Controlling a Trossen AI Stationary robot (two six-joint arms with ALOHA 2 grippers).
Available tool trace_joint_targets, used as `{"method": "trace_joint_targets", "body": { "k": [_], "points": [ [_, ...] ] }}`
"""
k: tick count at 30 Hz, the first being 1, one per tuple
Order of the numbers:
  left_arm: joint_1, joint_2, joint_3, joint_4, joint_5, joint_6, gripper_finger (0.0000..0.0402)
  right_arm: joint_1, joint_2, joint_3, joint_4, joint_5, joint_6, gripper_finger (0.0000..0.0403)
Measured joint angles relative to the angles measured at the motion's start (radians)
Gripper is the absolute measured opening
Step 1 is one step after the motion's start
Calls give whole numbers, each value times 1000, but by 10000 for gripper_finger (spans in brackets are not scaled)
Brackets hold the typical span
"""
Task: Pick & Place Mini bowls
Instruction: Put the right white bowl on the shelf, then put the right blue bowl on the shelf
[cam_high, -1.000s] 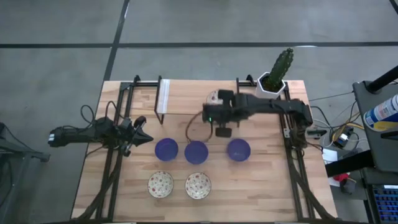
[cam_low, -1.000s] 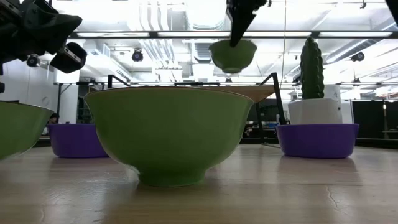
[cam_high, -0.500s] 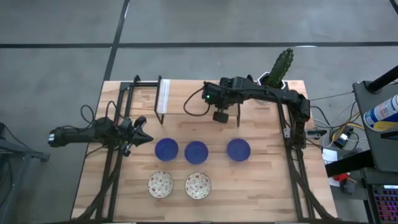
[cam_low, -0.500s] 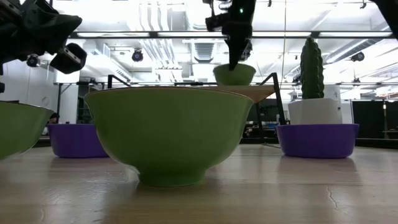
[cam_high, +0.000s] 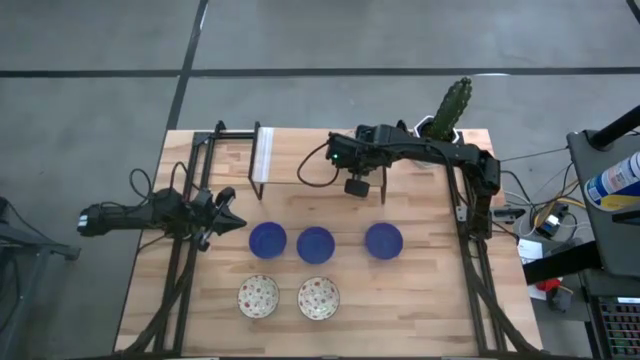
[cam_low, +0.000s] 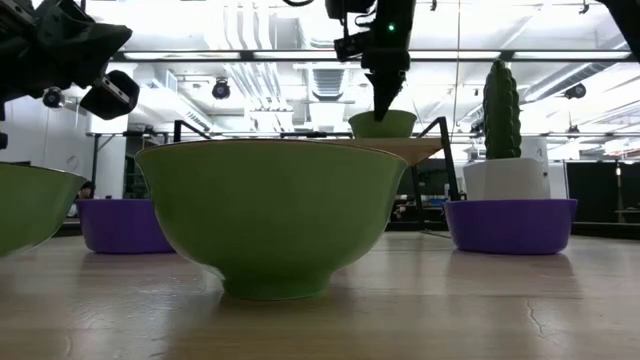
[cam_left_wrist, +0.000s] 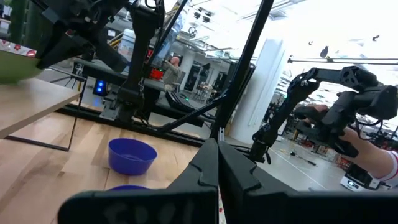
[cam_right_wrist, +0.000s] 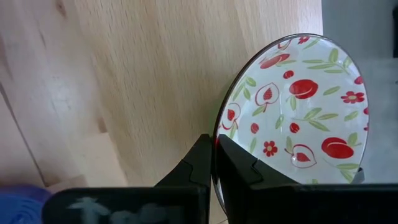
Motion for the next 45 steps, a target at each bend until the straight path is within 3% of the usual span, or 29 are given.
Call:
{"method": "trace_joint_targets", "body": {
  "k": [8, 23, 38, 45],
  "points": [
    [0, 0, 0, 0, 0, 0, 0, 3, 3, 7, -4, 6, 13, 21],
    [0, 0, 0, 0, 0, -8, 0, 10, -32, 7, -21, 53, 8, 111],
    [0, 0, 0, -17, 2, -54, 0, 108, -113, 8, -38, 73, 32, 116],
    [0, 0, 0, -13, 3, -78, 0, 224, -115, -2, -37, -81, 136, 117]
  ]
}}
